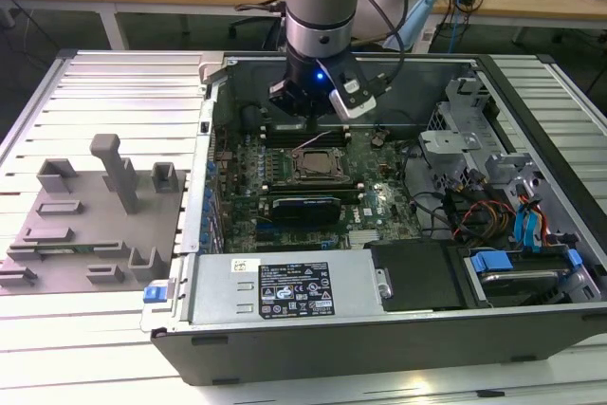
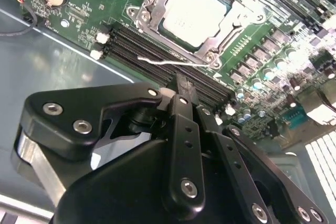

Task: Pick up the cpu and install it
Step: 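Install the first cpu locking lever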

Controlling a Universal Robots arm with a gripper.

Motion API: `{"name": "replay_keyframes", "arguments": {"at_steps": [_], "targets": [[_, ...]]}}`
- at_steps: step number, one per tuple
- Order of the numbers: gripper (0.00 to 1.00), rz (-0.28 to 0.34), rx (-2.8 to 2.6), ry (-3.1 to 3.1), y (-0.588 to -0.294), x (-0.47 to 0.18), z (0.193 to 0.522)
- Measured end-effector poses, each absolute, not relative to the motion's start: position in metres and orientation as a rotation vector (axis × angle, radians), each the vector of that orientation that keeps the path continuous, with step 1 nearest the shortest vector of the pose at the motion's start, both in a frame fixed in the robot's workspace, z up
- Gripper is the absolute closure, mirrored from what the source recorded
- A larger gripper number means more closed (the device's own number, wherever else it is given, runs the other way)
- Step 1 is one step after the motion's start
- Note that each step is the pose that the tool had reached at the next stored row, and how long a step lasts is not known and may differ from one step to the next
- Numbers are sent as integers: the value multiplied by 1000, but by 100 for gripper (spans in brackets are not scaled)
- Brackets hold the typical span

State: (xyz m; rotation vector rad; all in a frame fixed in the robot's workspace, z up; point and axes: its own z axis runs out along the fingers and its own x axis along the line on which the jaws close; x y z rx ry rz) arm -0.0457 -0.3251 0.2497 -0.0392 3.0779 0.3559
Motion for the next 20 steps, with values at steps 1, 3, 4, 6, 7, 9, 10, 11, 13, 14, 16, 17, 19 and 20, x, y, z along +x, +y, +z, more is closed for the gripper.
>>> {"name": "replay_keyframes", "arguments": {"at_steps": [1, 3, 4, 6, 7, 9, 10, 11, 13, 14, 16, 17, 19, 20], "targets": [[89, 355, -38, 3078, -325, -45, 248], [89, 355, -38, 3078, -325, -44, 243], [89, 355, -38, 3078, -325, -44, 241], [89, 352, -38, 3077, -325, -43, 238], [89, 352, -39, 3073, -325, -43, 236], [89, 348, -41, 3062, -325, -43, 235], [89, 348, -41, 3058, -325, -43, 234], [89, 348, -41, 3058, -325, -43, 233], [89, 348, -41, 3058, -325, -43, 232], [89, 348, -41, 3058, -324, -43, 231], [89, 348, -40, 3058, -319, -43, 230], [89, 348, -40, 3058, -317, -43, 229], [89, 344, -40, 3058, -316, -43, 227], [89, 340, -40, 3058, -316, -43, 226]]}}
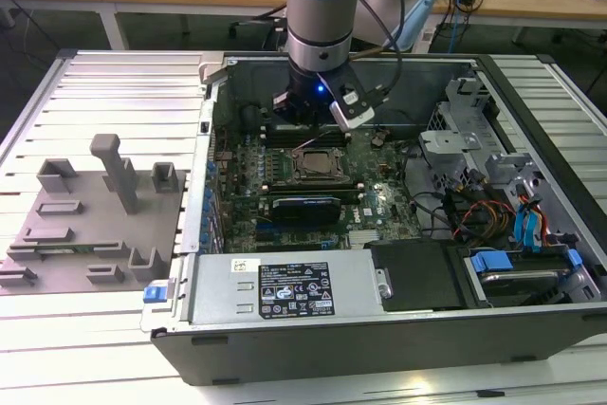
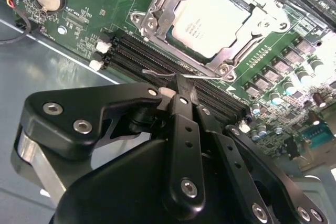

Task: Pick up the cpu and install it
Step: 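Install the first cpu locking lever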

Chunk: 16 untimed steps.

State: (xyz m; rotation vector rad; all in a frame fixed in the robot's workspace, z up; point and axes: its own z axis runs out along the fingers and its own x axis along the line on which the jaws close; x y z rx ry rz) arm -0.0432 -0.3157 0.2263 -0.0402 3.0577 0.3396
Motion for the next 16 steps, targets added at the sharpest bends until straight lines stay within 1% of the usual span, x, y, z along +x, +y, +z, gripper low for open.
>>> {"name": "replay_keyframes", "arguments": {"at_steps": [7, 8, 16], "targets": [[89, 329, -35, 3014, -316, -43, 218], [89, 288, -28, 3018, -312, -43, 217], [89, 226, -7, 3022, -311, -43, 216]]}}
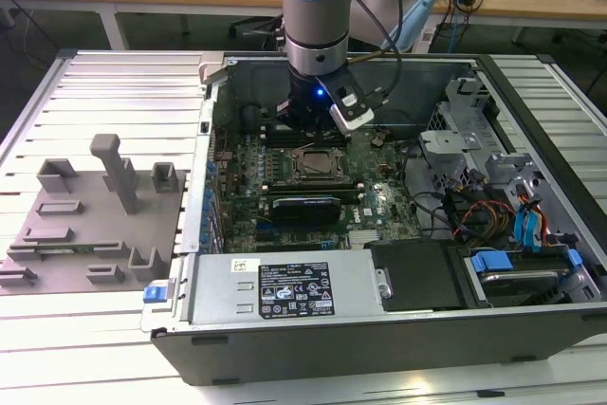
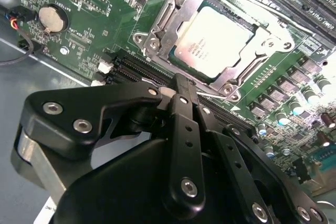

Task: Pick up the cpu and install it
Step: 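Install the first cpu locking lever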

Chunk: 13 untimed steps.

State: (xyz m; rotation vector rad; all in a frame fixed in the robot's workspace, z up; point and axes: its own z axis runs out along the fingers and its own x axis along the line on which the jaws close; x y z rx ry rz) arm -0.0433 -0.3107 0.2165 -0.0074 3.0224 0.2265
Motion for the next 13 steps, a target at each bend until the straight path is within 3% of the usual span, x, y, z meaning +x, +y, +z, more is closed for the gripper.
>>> {"name": "replay_keyframes", "arguments": {"at_steps": [13], "targets": [[89, 219, 56, 3019, -300, -43, 215]]}}
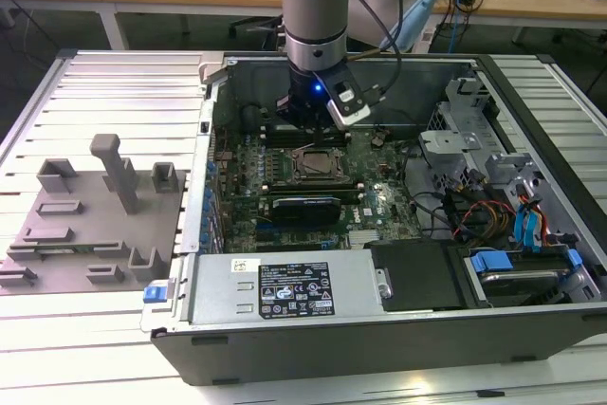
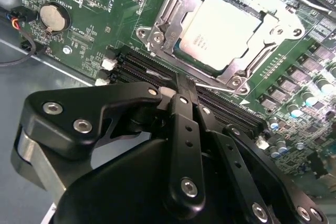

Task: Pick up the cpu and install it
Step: 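Install the first cpu locking lever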

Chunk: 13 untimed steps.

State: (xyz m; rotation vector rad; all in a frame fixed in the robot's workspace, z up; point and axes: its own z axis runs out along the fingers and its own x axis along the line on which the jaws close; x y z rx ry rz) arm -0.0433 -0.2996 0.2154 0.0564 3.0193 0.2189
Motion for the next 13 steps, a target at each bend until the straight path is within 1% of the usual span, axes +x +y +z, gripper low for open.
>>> {"name": "replay_keyframes", "arguments": {"at_steps": [10, 13], "targets": [[89, 213, 143, 3013, -295, -45, 212], [89, 202, 150, 3011, -295, -45, 210]]}}
